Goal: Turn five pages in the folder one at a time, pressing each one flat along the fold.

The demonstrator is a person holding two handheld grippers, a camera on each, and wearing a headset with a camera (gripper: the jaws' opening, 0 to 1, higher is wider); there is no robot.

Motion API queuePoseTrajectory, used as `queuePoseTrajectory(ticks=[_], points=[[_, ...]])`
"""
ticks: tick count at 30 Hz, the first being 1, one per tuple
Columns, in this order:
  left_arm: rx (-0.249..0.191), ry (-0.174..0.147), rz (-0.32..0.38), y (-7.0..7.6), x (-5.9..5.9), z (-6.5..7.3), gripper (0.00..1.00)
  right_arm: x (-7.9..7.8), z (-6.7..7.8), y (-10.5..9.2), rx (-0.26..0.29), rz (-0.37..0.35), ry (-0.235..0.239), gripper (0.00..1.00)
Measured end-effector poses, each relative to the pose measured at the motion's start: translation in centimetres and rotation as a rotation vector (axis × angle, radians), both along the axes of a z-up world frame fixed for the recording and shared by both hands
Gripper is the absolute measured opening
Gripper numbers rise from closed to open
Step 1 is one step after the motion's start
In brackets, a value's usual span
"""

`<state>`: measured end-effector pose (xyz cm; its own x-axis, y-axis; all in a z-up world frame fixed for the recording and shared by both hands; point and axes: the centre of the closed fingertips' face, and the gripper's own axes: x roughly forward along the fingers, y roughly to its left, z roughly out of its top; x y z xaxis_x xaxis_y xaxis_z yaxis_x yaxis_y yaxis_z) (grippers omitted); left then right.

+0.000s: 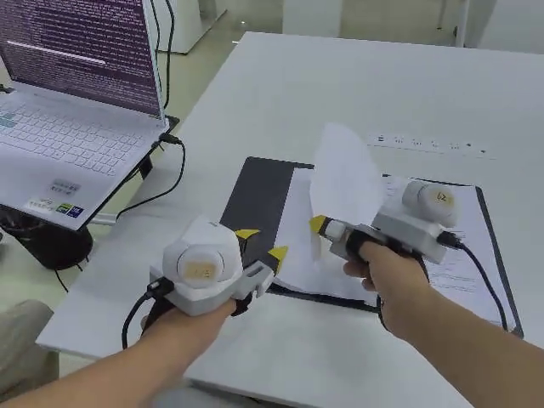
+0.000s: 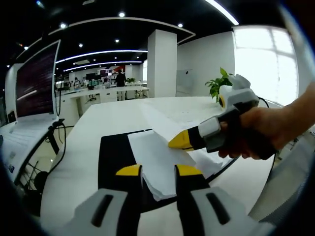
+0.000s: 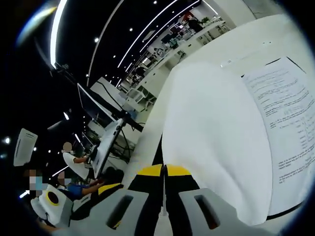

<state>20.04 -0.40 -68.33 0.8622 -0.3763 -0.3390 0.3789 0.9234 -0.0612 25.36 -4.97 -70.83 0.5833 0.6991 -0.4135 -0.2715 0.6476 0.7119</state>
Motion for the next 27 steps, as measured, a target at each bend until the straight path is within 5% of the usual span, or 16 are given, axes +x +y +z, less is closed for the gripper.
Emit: queuePoseTrajectory(ticks=[14, 27], points=[[-0.015, 0.023, 0.029, 0.7, -0.2, -0.8, 0.24, 0.4, -5.9, 2.4, -0.052, 0.016, 0.111, 0.00], [-0.010, 0.043, 0.029, 0.4, -0.3, -1.6, 0.23, -0.2, -7.4, 3.1, -0.040, 0.023, 0.150, 0.03]])
